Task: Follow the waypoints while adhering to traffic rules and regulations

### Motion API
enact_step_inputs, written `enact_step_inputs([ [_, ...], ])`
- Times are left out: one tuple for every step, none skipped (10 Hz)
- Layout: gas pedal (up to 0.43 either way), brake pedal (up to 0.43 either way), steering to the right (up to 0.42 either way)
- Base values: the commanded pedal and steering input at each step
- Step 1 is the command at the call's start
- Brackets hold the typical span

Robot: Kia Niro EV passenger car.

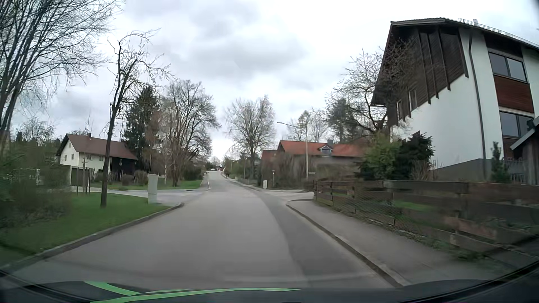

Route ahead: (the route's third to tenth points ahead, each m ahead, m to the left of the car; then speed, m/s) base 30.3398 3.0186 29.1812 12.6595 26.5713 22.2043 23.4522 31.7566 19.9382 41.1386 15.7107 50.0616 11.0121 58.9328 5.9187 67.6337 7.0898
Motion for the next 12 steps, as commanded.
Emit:
enact_step_inputs([
  [0.047,0.0,-0.006],
  [0.047,0.0,-0.006],
  [0.028,0.0,-0.006],
  [0.0,0.0,-0.006],
  [0.0,0.0,-0.006],
  [0.0,0.0,-0.006],
  [0.0,0.0,-0.006],
  [0.0,0.0,-0.006],
  [0.0,0.0,-0.007],
  [0.0,0.0,-0.008],
  [0.0,0.0,-0.008],
  [0.0,0.0,-0.009],
])
